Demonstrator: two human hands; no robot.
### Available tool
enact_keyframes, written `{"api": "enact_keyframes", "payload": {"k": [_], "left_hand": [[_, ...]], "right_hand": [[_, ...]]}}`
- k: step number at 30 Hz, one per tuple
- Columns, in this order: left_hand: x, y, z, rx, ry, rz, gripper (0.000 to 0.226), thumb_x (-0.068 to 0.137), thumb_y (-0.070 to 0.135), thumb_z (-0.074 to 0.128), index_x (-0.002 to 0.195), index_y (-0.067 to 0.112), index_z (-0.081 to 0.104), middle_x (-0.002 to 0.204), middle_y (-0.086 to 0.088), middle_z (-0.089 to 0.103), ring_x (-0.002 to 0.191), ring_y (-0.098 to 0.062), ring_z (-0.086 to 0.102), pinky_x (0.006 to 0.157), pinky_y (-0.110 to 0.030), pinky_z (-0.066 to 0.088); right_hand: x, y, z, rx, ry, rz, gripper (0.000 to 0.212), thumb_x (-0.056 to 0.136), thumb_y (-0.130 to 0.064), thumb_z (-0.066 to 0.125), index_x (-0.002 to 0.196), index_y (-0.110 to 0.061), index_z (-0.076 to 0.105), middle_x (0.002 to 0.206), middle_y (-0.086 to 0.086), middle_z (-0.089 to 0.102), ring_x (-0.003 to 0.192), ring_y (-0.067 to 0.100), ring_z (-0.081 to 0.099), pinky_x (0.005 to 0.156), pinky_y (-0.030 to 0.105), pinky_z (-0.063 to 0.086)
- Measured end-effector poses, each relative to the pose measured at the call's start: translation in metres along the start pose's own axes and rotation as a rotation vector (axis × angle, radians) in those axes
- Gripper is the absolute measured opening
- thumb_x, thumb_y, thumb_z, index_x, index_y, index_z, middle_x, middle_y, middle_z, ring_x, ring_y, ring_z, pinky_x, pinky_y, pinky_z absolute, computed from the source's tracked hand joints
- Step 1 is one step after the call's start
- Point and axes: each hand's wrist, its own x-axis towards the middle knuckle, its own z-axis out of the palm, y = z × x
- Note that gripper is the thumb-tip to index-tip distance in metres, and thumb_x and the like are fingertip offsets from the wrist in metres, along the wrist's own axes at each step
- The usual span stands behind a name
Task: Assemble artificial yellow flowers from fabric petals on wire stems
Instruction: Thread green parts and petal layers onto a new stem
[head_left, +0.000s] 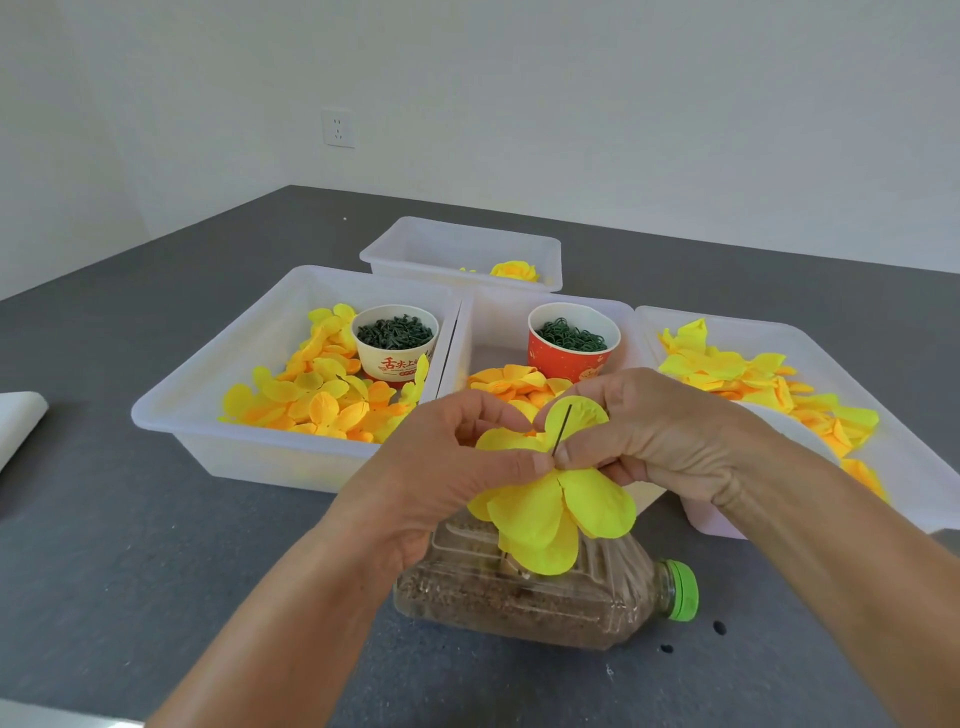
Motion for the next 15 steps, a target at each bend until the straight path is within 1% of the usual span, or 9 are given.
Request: {"api": "enact_keyframes", "payload": {"k": [2, 3, 5, 7, 8, 10, 12, 14, 15], "left_hand": [[0.0005, -0.0001, 0.0016, 0.062, -0.002, -0.007, 0.029, 0.056, 0.018, 0.088, 0.08, 0.017, 0.071, 0.112, -0.028, 0.06, 0.098, -0.034, 0.058, 0.095, -0.049, 0.045], [0.0007, -0.0006, 0.0017, 0.092, 0.0, -0.01, 0.026, 0.057, 0.02, 0.087, 0.078, 0.019, 0.072, 0.11, -0.028, 0.06, 0.097, -0.032, 0.057, 0.097, -0.049, 0.043], [0.0012, 0.0001, 0.0021, 0.12, 0.009, -0.015, 0.02, 0.059, 0.018, 0.085, 0.075, 0.021, 0.073, 0.107, -0.023, 0.063, 0.104, -0.026, 0.057, 0.097, -0.044, 0.044], [0.0019, 0.0016, 0.0022, 0.114, 0.016, -0.022, 0.017, 0.062, 0.012, 0.082, 0.073, 0.022, 0.074, 0.107, -0.017, 0.066, 0.111, -0.024, 0.055, 0.099, -0.042, 0.044], [0.0015, 0.0027, 0.0019, 0.115, 0.021, -0.029, 0.018, 0.061, 0.011, 0.083, 0.072, 0.022, 0.074, 0.106, -0.017, 0.067, 0.111, -0.025, 0.056, 0.1, -0.044, 0.044], [0.0012, 0.0042, 0.0022, 0.115, 0.021, -0.031, 0.018, 0.059, 0.01, 0.085, 0.07, 0.02, 0.074, 0.107, -0.027, 0.063, 0.103, -0.03, 0.058, 0.1, -0.049, 0.043], [0.0018, 0.0047, 0.0028, 0.117, 0.02, -0.026, 0.017, 0.062, 0.006, 0.083, 0.07, 0.017, 0.073, 0.106, -0.032, 0.061, 0.094, -0.032, 0.058, 0.097, -0.05, 0.043], [0.0034, 0.0036, 0.0027, 0.135, 0.044, -0.003, 0.019, 0.062, 0.006, 0.082, 0.072, 0.017, 0.07, 0.096, -0.027, 0.062, 0.089, -0.029, 0.056, 0.086, -0.042, 0.049], [0.0035, 0.0035, 0.0027, 0.162, 0.06, 0.011, 0.02, 0.061, 0.008, 0.082, 0.071, 0.018, 0.068, 0.089, -0.021, 0.06, 0.088, -0.026, 0.054, 0.078, -0.036, 0.047]], "right_hand": [[-0.0002, 0.0006, -0.0001, 0.013, 0.002, 0.009, 0.023, 0.073, 0.012, 0.065, 0.082, -0.009, 0.068, 0.073, 0.006, 0.069, 0.066, 0.017, 0.068, 0.06, 0.028, 0.058], [-0.0003, 0.0008, 0.0004, 0.018, -0.001, 0.013, 0.022, 0.073, 0.013, 0.065, 0.084, -0.007, 0.067, 0.073, 0.007, 0.069, 0.066, 0.017, 0.068, 0.06, 0.028, 0.058], [-0.0008, 0.002, 0.0003, 0.025, -0.004, 0.021, 0.022, 0.073, 0.012, 0.065, 0.089, -0.004, 0.066, 0.077, 0.009, 0.068, 0.068, 0.019, 0.067, 0.062, 0.03, 0.058], [-0.0008, 0.003, 0.0002, 0.025, -0.001, 0.036, 0.024, 0.073, 0.011, 0.065, 0.094, -0.002, 0.065, 0.084, 0.014, 0.066, 0.073, 0.024, 0.066, 0.07, 0.036, 0.057], [-0.0007, 0.0031, 0.0005, 0.026, -0.001, 0.046, 0.025, 0.073, 0.011, 0.065, 0.095, -0.001, 0.065, 0.086, 0.015, 0.065, 0.076, 0.026, 0.064, 0.074, 0.039, 0.056], [-0.0004, 0.0028, 0.001, 0.036, -0.006, 0.059, 0.025, 0.073, 0.011, 0.065, 0.095, -0.001, 0.065, 0.087, 0.016, 0.064, 0.077, 0.028, 0.063, 0.076, 0.04, 0.055], [-0.0002, 0.003, 0.0015, 0.048, -0.007, 0.059, 0.024, 0.073, 0.011, 0.065, 0.093, -0.003, 0.065, 0.084, 0.014, 0.065, 0.075, 0.026, 0.063, 0.073, 0.038, 0.056], [-0.0006, 0.0034, 0.0017, 0.056, 0.01, 0.052, 0.024, 0.073, 0.011, 0.065, 0.091, -0.004, 0.066, 0.082, 0.012, 0.067, 0.073, 0.025, 0.064, 0.071, 0.037, 0.056], [-0.0009, 0.0037, 0.0017, 0.062, 0.018, 0.051, 0.024, 0.074, 0.011, 0.065, 0.092, -0.004, 0.066, 0.083, 0.012, 0.068, 0.074, 0.025, 0.065, 0.072, 0.038, 0.056]]}}
